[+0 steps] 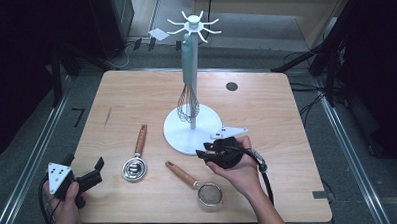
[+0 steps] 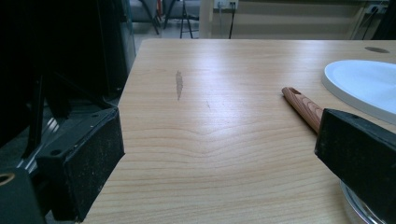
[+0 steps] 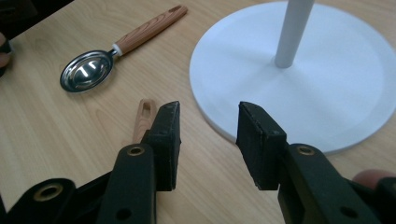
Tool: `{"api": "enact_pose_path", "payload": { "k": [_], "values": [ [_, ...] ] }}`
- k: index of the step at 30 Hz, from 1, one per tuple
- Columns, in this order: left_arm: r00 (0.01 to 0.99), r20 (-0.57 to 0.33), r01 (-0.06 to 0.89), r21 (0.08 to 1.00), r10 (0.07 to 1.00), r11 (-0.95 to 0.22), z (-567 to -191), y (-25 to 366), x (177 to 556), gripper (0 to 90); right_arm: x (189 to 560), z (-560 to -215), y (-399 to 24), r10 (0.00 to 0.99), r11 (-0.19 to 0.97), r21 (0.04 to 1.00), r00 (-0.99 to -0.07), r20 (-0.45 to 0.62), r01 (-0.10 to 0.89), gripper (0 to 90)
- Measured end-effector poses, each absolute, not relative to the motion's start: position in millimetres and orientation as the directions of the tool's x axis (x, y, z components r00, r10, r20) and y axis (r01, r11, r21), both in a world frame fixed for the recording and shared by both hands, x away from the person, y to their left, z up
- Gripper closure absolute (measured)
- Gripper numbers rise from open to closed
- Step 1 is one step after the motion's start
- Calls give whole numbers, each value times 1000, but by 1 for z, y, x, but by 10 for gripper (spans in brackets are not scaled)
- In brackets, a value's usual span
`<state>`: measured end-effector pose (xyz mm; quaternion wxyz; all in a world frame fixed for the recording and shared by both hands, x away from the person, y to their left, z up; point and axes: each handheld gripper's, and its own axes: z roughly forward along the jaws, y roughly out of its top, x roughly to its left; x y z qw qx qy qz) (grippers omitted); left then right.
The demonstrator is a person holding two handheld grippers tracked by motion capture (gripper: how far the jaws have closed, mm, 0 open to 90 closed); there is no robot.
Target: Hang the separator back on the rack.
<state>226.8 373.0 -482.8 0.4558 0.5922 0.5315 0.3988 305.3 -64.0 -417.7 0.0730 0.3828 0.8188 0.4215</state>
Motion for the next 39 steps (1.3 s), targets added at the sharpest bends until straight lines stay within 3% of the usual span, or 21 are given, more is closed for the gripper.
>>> {"api": "enact_pose_path", "payload": {
  "k": [19,39],
  "values": [
    [117,-12,271,962,993,-20,-483,373,227,15,299,-438,-45,621,473,637,-743,248,608,624],
    [128,-9,267,963,992,-25,-483,373,227,15,298,-452,-36,595,513,536,-727,341,671,634]
  ]
}}
